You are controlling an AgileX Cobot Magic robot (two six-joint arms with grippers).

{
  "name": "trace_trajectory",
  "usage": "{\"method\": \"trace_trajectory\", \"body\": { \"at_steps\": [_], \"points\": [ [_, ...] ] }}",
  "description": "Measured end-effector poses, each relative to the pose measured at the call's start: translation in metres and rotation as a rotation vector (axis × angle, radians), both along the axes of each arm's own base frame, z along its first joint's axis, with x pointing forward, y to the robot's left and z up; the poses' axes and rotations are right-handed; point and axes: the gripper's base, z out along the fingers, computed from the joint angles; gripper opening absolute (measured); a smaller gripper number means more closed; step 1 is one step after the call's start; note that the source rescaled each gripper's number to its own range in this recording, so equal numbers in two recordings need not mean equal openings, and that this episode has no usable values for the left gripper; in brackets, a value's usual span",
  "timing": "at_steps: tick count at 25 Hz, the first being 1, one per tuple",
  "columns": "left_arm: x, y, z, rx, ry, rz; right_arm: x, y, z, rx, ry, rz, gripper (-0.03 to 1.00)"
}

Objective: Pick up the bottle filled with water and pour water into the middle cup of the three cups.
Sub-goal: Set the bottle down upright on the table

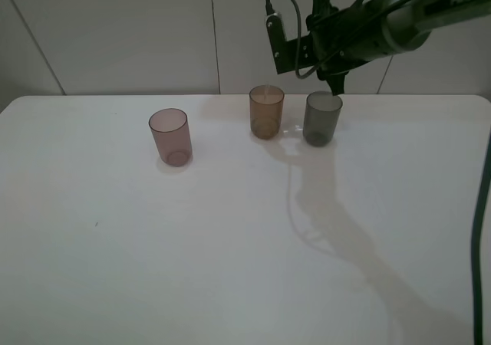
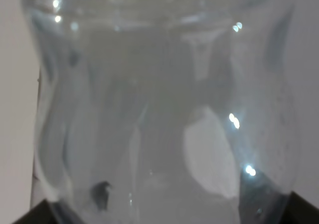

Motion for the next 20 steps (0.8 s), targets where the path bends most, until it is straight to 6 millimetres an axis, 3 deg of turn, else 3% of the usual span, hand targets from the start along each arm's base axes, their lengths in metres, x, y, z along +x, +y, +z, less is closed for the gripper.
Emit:
{"method": "trace_trajectory", "body": {
  "at_steps": [20],
  "points": [
    [0.0000,0.0000,0.0000,0.000,0.000,0.000,-0.0015,0.0030,0.0006,-0.101,0.014,0.038,0.02]
  ]
}}
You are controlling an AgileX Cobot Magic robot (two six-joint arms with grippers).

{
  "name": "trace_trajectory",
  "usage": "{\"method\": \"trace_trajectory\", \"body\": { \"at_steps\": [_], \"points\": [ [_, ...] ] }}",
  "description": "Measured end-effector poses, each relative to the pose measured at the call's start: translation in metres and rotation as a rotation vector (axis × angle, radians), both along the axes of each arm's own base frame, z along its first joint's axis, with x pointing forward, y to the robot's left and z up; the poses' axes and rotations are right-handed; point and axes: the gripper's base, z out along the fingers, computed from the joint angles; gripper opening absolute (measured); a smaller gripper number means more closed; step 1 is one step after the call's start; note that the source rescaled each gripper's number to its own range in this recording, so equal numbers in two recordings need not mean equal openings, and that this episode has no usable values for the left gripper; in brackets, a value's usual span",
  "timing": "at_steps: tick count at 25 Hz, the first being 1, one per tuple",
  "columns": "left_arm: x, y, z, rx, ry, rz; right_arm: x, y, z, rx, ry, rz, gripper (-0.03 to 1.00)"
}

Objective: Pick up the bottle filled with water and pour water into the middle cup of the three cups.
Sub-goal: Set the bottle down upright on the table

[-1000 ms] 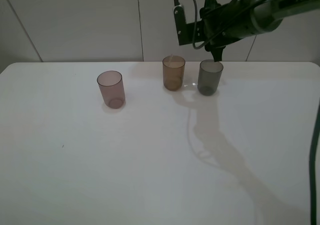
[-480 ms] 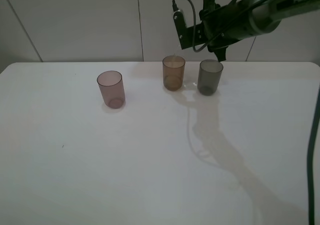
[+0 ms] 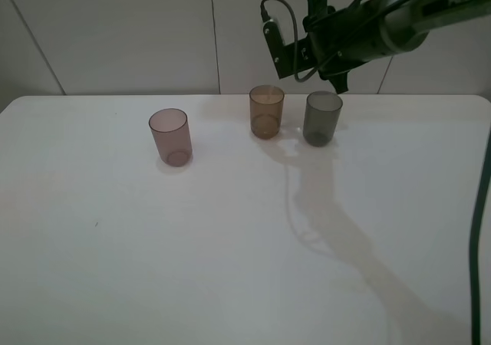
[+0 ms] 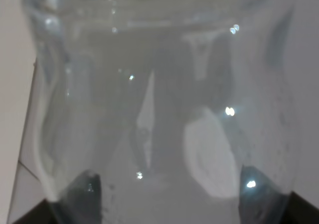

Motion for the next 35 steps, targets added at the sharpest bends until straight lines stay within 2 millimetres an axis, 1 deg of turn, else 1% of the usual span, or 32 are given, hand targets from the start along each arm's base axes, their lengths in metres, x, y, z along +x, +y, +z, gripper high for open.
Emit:
{"method": "trace_trajectory", "body": {
  "at_steps": [6,14,30,35],
  "points": [
    [0.000,0.000,0.000,0.000,0.000,0.000,-0.001,0.001,0.001,-0.019,-0.005,-0.006,0.02],
    [0.000,0.000,0.000,0.000,0.000,0.000,-0.005,0.009,0.001,-0.028,-0.008,0.010,0.02],
    [0.000,0.000,0.000,0.000,0.000,0.000,-0.004,0.008,0.002,-0.033,-0.012,0.000,0.02],
    [0.000,0.000,0.000,0.000,0.000,0.000,-0.006,0.013,0.002,-0.027,-0.013,0.012,0.02]
  ]
}}
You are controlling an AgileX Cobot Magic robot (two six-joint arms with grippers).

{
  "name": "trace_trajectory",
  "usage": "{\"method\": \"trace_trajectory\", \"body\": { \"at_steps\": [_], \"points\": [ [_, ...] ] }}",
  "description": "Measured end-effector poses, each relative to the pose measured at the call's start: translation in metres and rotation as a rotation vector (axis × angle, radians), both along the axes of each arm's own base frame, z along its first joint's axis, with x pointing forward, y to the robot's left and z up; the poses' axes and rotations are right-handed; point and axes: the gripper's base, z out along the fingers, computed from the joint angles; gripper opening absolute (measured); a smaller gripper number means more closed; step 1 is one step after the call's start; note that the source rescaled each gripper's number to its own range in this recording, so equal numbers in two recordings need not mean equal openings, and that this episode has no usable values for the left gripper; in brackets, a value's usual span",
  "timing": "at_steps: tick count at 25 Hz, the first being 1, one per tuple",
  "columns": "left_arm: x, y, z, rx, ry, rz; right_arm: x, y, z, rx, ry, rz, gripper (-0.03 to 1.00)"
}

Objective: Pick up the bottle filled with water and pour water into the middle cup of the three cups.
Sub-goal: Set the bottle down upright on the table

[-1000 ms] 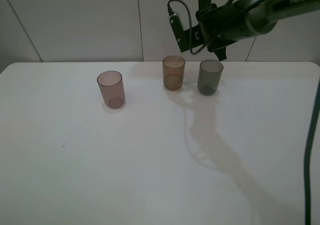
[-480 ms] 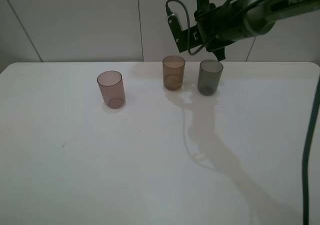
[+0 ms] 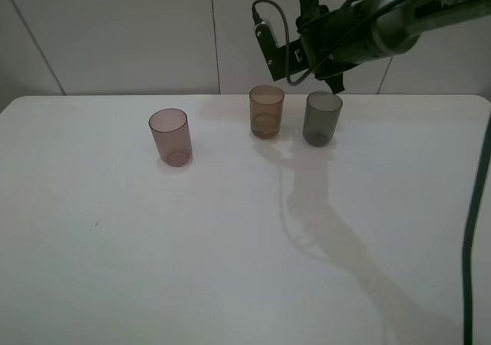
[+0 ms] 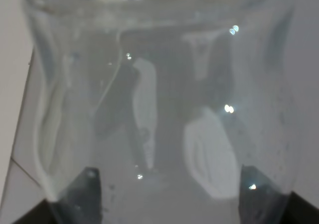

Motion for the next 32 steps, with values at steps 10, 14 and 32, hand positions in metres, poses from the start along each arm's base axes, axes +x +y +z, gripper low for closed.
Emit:
{"method": "trace_trajectory", "body": {
  "at_steps": [10,14,32],
  "points": [
    [0.000,0.000,0.000,0.000,0.000,0.000,-0.001,0.001,0.005,0.020,-0.002,0.005,0.02],
    [0.000,0.000,0.000,0.000,0.000,0.000,-0.010,0.004,0.024,0.168,0.017,-0.021,0.02],
    [0.000,0.000,0.000,0.000,0.000,0.000,-0.097,-0.003,0.031,1.286,0.391,-0.314,0.02]
  ]
}}
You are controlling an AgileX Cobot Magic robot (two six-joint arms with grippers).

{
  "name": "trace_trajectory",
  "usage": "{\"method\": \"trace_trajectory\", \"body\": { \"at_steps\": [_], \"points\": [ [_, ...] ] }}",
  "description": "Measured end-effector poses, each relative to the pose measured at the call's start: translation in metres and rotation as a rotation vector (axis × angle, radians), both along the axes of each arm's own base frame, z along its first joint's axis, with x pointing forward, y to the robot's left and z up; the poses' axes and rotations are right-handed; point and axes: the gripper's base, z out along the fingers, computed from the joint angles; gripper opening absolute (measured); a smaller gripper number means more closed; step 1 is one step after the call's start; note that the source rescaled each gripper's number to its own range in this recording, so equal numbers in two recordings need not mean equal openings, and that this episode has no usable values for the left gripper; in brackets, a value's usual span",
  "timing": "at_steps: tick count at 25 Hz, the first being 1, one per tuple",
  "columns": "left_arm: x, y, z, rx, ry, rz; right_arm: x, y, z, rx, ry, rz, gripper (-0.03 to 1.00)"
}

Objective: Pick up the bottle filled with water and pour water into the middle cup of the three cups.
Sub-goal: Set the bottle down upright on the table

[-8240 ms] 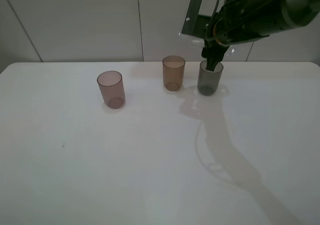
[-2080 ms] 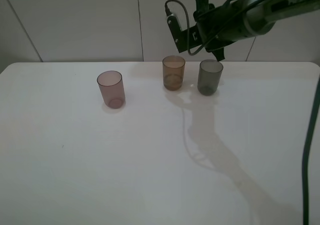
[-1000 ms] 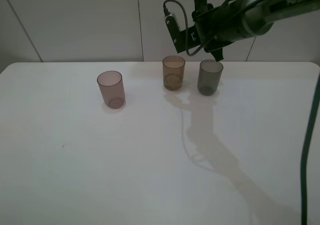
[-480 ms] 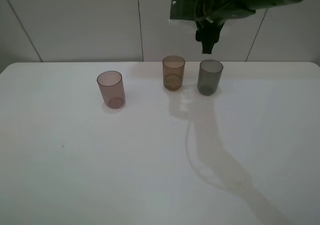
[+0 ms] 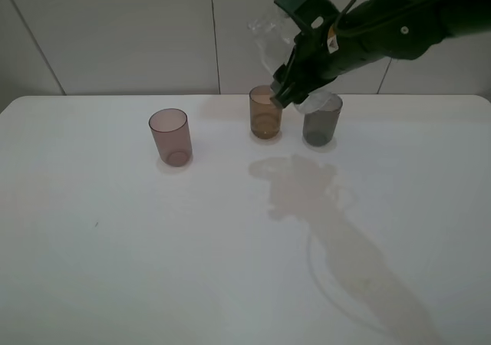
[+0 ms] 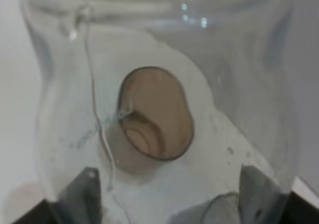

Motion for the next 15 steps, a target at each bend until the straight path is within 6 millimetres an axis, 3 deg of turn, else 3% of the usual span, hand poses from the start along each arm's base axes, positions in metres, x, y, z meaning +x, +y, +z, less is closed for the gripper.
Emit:
{"method": "trace_trajectory", "body": {
  "at_steps": [5,15],
  "points": [
    [0.000,0.000,0.000,0.000,0.000,0.000,-0.026,-0.014,-0.044,0.158,0.066,-0.046,0.02],
    [0.000,0.000,0.000,0.000,0.000,0.000,-0.052,-0.023,-0.102,0.436,-0.074,-0.017,0.02]
  ]
}}
